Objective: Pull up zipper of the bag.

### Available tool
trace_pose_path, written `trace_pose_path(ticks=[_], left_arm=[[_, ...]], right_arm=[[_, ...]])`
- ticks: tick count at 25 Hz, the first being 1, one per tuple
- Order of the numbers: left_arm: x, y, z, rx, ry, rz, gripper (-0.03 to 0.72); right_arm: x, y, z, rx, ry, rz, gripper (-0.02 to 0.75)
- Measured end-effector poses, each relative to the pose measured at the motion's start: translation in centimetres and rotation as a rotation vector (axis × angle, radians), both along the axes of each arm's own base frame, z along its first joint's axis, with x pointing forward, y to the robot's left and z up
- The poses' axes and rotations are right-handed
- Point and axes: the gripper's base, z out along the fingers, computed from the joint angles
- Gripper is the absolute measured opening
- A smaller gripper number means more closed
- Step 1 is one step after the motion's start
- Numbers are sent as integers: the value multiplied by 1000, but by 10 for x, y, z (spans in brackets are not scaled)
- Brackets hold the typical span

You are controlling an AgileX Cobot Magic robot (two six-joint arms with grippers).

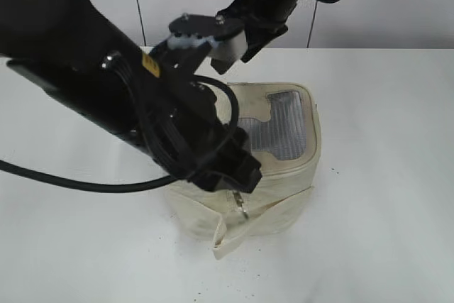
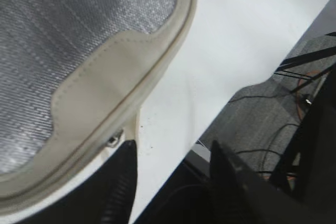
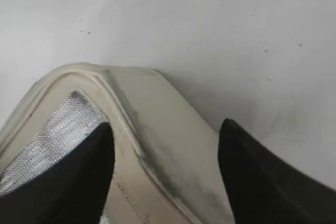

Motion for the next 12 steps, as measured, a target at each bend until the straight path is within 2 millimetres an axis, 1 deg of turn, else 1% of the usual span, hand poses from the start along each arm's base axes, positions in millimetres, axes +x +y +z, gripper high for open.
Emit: trace_pose_path(ticks=[5,7,9,12], left_arm=[[9,4,18,-59,-185,15,366],[17,6,23,-78,-218,44,370],[30,9,28,-87,-236,81,374],[57,17,33,-93,-256,152,375]], right_arm=[[2,-16,21,-65,-67,-68,473],[5,-27,27,-79,-82,-108,473],[9,-41,34,-83,-94,-154,473],[16,-68,47,-74,-107,-240,473]])
